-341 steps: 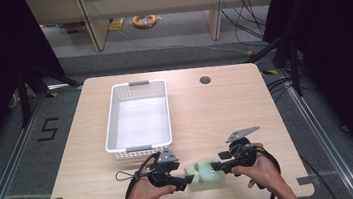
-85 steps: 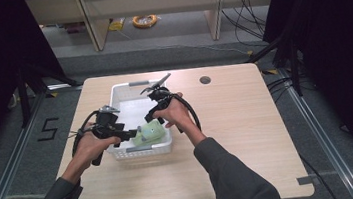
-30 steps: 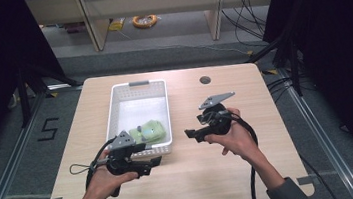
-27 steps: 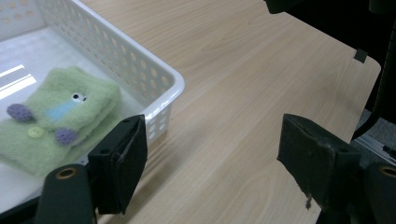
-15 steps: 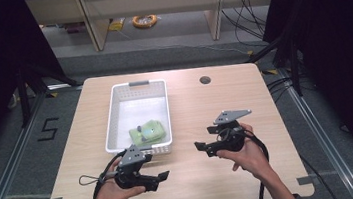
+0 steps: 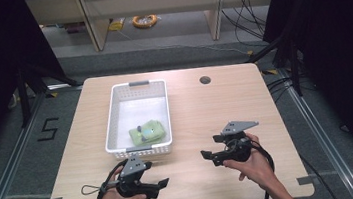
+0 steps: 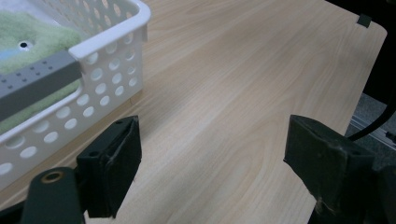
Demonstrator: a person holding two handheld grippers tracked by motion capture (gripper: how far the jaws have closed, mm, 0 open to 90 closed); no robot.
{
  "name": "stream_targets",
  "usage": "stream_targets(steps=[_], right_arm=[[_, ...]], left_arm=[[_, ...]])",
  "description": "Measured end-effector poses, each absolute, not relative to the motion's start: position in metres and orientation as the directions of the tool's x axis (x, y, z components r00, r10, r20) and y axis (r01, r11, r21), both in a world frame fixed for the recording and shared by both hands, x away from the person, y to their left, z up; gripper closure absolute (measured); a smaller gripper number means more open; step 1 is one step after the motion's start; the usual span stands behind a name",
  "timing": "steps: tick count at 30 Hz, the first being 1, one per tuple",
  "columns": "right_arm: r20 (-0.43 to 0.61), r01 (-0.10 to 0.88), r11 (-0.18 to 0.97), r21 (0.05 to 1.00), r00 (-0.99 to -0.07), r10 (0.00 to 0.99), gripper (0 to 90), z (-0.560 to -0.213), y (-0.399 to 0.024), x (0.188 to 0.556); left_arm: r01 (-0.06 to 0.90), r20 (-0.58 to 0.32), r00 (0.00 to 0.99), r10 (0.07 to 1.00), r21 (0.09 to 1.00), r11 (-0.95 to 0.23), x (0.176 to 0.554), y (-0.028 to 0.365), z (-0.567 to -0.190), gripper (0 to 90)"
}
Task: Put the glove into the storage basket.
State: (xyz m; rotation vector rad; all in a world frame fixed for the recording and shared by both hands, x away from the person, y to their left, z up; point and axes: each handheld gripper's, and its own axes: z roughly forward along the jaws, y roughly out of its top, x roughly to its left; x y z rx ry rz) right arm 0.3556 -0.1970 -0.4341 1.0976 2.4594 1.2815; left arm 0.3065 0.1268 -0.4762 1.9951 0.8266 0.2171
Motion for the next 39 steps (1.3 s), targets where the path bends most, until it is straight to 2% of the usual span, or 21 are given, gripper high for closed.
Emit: stream_targets(steps=[5,7,10,12,13,15,16,17,21,25,30,31,33,35,39], right_arm=[[0.182,0.52,0.366,0.772,-0.732,0.656,25.2,-0.445,-0.201,0.35],[0.182,0.533,0.372,0.76,-0.724,0.665,25.1,-0.449,-0.202,0.348],[0.196,0.539,0.377,0.753,-0.73,0.655,24.4,-0.456,-0.203,0.344],[0.181,0.529,0.377,0.761,-0.73,0.659,24.0,-0.459,-0.204,0.343],[0.209,0.556,0.365,0.747,-0.717,0.665,24.0,-0.458,-0.203,0.339],[0.177,0.52,0.378,0.766,-0.736,0.653,23.9,-0.459,-0.204,0.339],[0.194,0.531,0.365,0.765,-0.73,0.656,23.8,-0.459,-0.204,0.336],[0.184,0.518,0.373,0.77,-0.74,0.647,23.5,-0.459,-0.205,0.336],[0.194,0.518,0.357,0.778,-0.737,0.648,22.5,-0.459,-0.204,0.328],[0.159,0.499,0.384,0.777,-0.746,0.647,21.7,-0.462,-0.206,0.323],[0.14,0.497,0.402,0.769,-0.745,0.653,21.1,-0.469,-0.208,0.318],[0.162,0.516,0.393,0.761,-0.738,0.655,21.1,-0.47,-0.208,0.316],[0.147,0.507,0.399,0.764,-0.739,0.657,20.9,-0.473,-0.211,0.316],[0.158,0.513,0.399,0.76,-0.741,0.653,20.7,-0.476,-0.212,0.314],[0.158,0.528,0.401,0.748,-0.729,0.666,20.0,-0.48,-0.216,0.308]], left_arm=[[0.48,-0.176,0.759,0.627,0.803,-0.355,0.304,0.125,-0.489,18.3],[0.449,-0.143,0.763,0.631,0.819,-0.358,0.304,0.127,-0.489,18.3],[0.439,-0.143,0.769,0.623,0.827,-0.352,0.305,0.131,-0.488,15.7],[0.454,-0.162,0.767,0.621,0.821,-0.347,0.303,0.13,-0.49,15.7],[0.458,-0.166,0.765,0.622,0.819,-0.345,0.302,0.129,-0.491,15.8],[0.452,-0.156,0.779,0.607,0.811,-0.371,0.301,0.128,-0.493,15.8],[0.448,-0.153,0.782,0.604,0.811,-0.376,0.3,0.127,-0.493,15.8],[0.47,-0.176,0.773,0.61,0.804,-0.364,0.298,0.126,-0.495,15.8],[0.458,-0.159,0.784,0.6,0.801,-0.387,0.296,0.125,-0.497,15.7],[0.478,-0.182,0.779,0.6,0.791,-0.381,0.292,0.123,-0.499,15.8],[0.473,-0.165,0.791,0.589,0.776,-0.417,0.29,0.123,-0.5,15.8],[0.458,-0.166,0.784,0.598,0.805,-0.377,0.288,0.119,-0.502,15.7],[0.461,-0.159,0.796,0.584,0.784,-0.415,0.287,0.121,-0.5,15.8],[0.472,-0.18,0.789,0.587,0.79,-0.392,0.284,0.119,-0.501,15.7],[0.444,-0.139,0.811,0.569,0.779,-0.443,0.282,0.118,-0.502,15.8]])
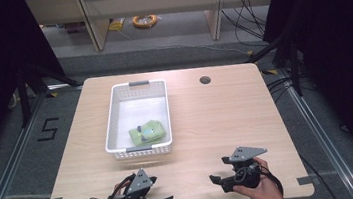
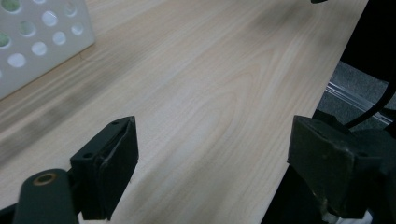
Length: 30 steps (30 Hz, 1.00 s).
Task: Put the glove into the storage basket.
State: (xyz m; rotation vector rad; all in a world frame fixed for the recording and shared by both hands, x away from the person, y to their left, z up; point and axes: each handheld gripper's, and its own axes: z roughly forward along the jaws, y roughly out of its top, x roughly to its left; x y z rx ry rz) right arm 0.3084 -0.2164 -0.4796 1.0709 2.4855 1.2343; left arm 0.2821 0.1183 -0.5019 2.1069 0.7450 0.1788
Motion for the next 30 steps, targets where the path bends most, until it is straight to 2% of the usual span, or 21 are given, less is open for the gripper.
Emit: stream_targets(steps=[1,7,9,10,11,13,14,15,18,19,24,26,27,30], right_arm=[[0.155,0.523,0.407,0.749,-0.736,0.659,19.7,-0.481,-0.217,0.308],[0.165,0.536,0.401,0.743,-0.727,0.666,19.1,-0.484,-0.221,0.297],[0.158,0.524,0.414,0.744,-0.74,0.654,18.4,-0.486,-0.222,0.293],[0.18,0.556,0.391,0.734,-0.714,0.677,18.2,-0.486,-0.221,0.288],[0.142,0.522,0.415,0.745,-0.733,0.665,18.0,-0.487,-0.223,0.289],[0.151,0.527,0.418,0.74,-0.736,0.66,17.9,-0.488,-0.225,0.286],[0.173,0.558,0.402,0.726,-0.714,0.678,17.9,-0.488,-0.224,0.281],[0.143,0.522,0.42,0.742,-0.737,0.661,17.9,-0.49,-0.226,0.283],[0.144,0.524,0.43,0.735,-0.74,0.657,17.9,-0.492,-0.226,0.279],[0.141,0.526,0.433,0.732,-0.739,0.659,17.9,-0.493,-0.226,0.278],[0.143,0.54,0.446,0.714,-0.736,0.662,18.2,-0.495,-0.226,0.276],[0.129,0.526,0.455,0.718,-0.744,0.656,18.2,-0.496,-0.226,0.278],[0.135,0.53,0.453,0.717,-0.744,0.655,18.2,-0.497,-0.226,0.278],[0.141,0.543,0.446,0.712,-0.733,0.666,18.2,-0.497,-0.225,0.277]], left_arm=[[0.47,-0.175,0.798,0.577,0.781,-0.412,0.279,0.115,-0.503,15.8],[0.45,-0.142,0.816,0.56,0.763,-0.463,0.274,0.113,-0.503,15.8],[0.471,-0.175,0.802,0.571,0.774,-0.423,0.271,0.11,-0.504,15.7],[0.469,-0.173,0.803,0.571,0.775,-0.424,0.27,0.11,-0.505,15.7],[0.445,-0.15,0.816,0.558,0.779,-0.441,0.271,0.111,-0.504,15.7],[0.459,-0.166,0.808,0.565,0.779,-0.428,0.269,0.11,-0.505,15.8],[0.474,-0.177,0.8,0.573,0.773,-0.422,0.268,0.11,-0.505,15.8],[0.452,-0.156,0.811,0.564,0.778,-0.436,0.269,0.111,-0.505,15.8],[0.447,-0.139,0.817,0.56,0.766,-0.462,0.27,0.113,-0.504,15.8],[0.474,-0.168,0.797,0.58,0.769,-0.428,0.27,0.111,-0.506,15.8],[0.465,-0.154,0.805,0.573,0.764,-0.448,0.273,0.114,-0.506,15.9],[0.482,-0.176,0.789,0.589,0.771,-0.415,0.272,0.113,-0.507,15.9],[0.465,-0.156,0.801,0.578,0.771,-0.436,0.274,0.114,-0.506,15.9],[0.487,-0.181,0.787,0.59,0.768,-0.415,0.272,0.113,-0.507,15.9]])
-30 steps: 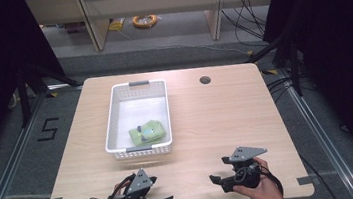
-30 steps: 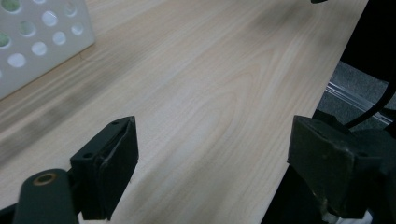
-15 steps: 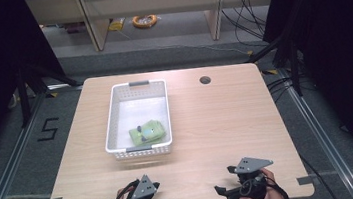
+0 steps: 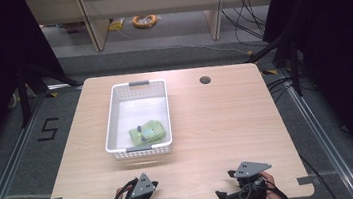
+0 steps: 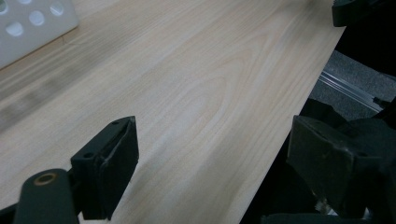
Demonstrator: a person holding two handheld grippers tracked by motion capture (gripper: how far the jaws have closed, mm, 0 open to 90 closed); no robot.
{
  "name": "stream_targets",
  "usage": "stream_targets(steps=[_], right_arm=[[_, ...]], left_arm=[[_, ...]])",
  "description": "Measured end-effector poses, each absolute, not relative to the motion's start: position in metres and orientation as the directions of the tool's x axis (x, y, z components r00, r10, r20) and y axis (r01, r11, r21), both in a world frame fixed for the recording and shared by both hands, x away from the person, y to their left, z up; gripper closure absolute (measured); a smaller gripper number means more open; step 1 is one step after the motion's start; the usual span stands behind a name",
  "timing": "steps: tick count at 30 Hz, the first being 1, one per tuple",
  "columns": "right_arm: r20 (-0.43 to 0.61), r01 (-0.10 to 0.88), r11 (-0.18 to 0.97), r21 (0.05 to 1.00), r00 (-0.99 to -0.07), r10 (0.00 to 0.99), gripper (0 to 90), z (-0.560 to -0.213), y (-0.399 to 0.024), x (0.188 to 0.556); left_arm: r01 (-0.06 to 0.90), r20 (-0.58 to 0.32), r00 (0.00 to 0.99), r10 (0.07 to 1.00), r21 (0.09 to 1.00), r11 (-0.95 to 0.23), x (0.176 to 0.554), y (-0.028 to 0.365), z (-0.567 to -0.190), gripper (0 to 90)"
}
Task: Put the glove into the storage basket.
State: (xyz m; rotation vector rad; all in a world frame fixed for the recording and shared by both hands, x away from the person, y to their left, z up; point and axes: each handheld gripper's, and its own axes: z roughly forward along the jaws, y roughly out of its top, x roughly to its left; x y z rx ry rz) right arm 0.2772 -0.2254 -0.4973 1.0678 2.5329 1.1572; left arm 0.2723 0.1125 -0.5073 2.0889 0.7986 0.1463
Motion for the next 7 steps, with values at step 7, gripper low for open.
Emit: stream_targets(steps=[7], right_arm=[[0.134,0.539,0.446,0.714,-0.731,0.669,18.2,-0.4973,-0.2271,0.2786]], left_arm=[[0.475,-0.146,0.788,0.598,0.762,-0.441,0.2753,0.1151,-0.5076,16.0]])
